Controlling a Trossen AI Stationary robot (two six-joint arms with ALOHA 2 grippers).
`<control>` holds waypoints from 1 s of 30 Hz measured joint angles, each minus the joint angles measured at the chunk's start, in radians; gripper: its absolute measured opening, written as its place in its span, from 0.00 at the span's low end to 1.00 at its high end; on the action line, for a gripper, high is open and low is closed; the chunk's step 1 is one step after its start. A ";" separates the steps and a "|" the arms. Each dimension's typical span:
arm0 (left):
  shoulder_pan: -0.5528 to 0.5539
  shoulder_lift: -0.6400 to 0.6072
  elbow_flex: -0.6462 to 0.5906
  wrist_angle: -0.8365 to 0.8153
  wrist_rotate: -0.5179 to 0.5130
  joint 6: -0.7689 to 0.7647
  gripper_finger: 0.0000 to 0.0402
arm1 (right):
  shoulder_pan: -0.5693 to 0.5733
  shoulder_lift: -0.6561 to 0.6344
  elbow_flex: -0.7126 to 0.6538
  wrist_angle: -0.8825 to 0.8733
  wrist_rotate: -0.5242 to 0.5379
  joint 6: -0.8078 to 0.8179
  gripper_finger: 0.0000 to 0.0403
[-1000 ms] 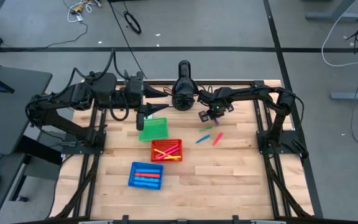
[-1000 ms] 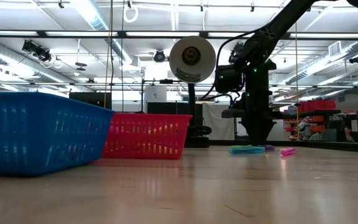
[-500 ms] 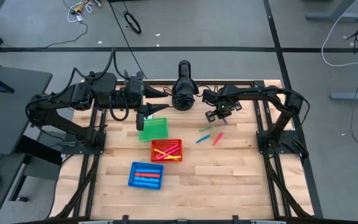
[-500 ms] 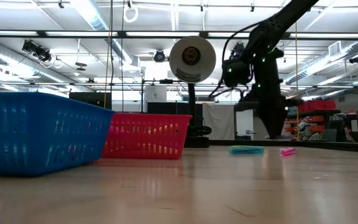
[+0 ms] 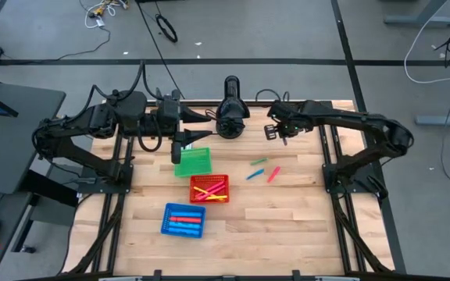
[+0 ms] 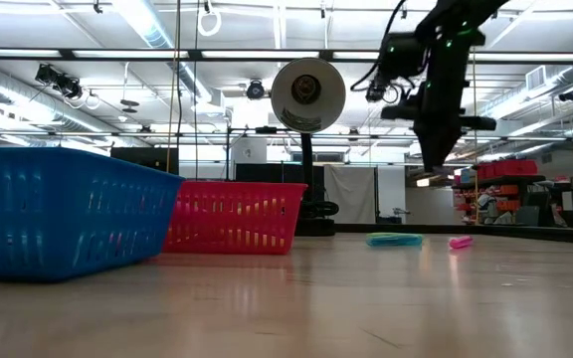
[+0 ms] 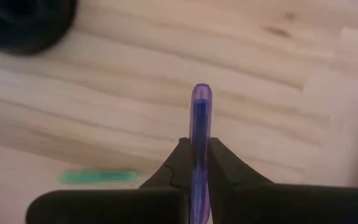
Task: Pick & Place Markers
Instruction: Put the purple pen into the green bin
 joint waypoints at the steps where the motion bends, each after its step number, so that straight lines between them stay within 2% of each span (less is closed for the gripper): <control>1: 0.000 0.000 0.000 0.000 0.000 0.000 0.44 | 0.000 -0.017 0.000 0.006 0.009 0.009 0.04; 13: 0.000 0.000 0.000 0.001 0.000 0.000 0.44 | 0.000 -0.189 0.007 0.167 0.068 0.018 0.04; 22: 0.000 0.000 0.000 0.000 0.000 -0.001 0.44 | 0.018 -0.286 0.022 0.349 0.110 -0.094 0.04; 27: 0.000 0.000 0.000 -0.002 0.000 -0.002 0.44 | 0.018 -0.301 0.022 0.393 0.110 -0.111 0.04; 30: 0.000 0.000 0.000 -0.009 0.000 -0.002 0.44 | 0.022 -0.301 0.022 0.466 0.082 -0.178 0.04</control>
